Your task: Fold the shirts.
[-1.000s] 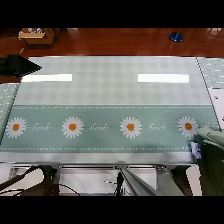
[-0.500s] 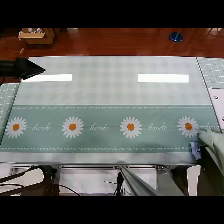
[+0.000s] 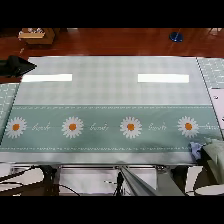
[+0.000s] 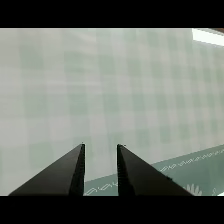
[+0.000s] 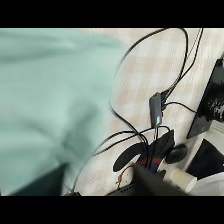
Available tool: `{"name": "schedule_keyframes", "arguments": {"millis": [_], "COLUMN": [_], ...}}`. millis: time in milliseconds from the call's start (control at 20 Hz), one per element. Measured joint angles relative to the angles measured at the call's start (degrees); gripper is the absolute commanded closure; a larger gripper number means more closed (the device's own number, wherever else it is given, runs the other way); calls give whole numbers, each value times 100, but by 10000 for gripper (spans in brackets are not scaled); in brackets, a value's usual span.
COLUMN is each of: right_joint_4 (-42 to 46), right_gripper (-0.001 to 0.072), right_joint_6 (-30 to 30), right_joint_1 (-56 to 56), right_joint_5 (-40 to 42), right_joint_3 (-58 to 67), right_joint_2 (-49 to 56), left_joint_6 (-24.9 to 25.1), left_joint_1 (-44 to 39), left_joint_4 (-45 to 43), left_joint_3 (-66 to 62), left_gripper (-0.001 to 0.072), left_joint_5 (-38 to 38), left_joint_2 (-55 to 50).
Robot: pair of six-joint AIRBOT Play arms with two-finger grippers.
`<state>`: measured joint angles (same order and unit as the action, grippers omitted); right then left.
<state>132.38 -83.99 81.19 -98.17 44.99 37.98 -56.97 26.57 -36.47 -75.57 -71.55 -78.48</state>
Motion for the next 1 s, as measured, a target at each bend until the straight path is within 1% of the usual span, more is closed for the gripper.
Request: {"name": "schedule_keyframes", "arguments": {"millis": [50, 100, 150, 200, 300, 400, 450, 550, 600, 650, 700, 750, 850, 1000], "right_joint_4": [-61, -162, -378, -710, -1770, -3064, -3689, -4634, -4955, -5206, -5362, -5440, -5403, -4863], "right_gripper": [146, 146, 161, 162, 176, 176, 176, 165, 149, 137, 94, 94, 94, 95], "right_joint_6": [72, 153, 199, 267, 411, 380, 310, 201, 186, 160, 140, 120, 87, 59], "right_joint_1": [37, 52, 22, -72, -503, -1272, -1781, -2927, -3517, -4140, -4741, -5268, -6207, -7215], "right_joint_5": [116, 229, 382, 640, 1338, 2186, 2518, 2800, 2822, 2833, 2811, 2802, 2769, 2651], "right_joint_3": [-2, -7, -4, 9, 96, 315, 496, 984, 1268, 1567, 1867, 2129, 2588, 2997], "right_joint_2": [11, 17, 33, 46, 103, 330, 564, 1209, 1558, 1934, 2295, 2597, 3104, 3550], "left_joint_6": [0, 2, 13, 28, 72, 144, 151, -92, -354, -656, -918, -1147, -1429, -1665], "left_joint_1": [7, 11, 11, 11, -28, -160, -282, -612, -841, -1088, -1322, -1576, -2028, -2656], "left_joint_4": [-2, -2, -2, 0, -2, -55, -219, -916, -1447, -2002, -2461, -2885, -3401, -3906], "left_joint_3": [0, 0, 0, 0, 0, -7, -24, -94, -153, -214, -271, -326, -385, -431], "left_gripper": [417, 318, 97, 50, 52, 63, 63, 62, 59, 33, 22, -13, -13, -13], "left_joint_5": [15, 35, 35, 37, 46, 68, 50, 66, 72, 70, 72, 90, 109, 114], "left_joint_2": [-9, -15, -26, -39, -57, -68, -68, -70, -70, -70, -70, -70, -76, -94]}}
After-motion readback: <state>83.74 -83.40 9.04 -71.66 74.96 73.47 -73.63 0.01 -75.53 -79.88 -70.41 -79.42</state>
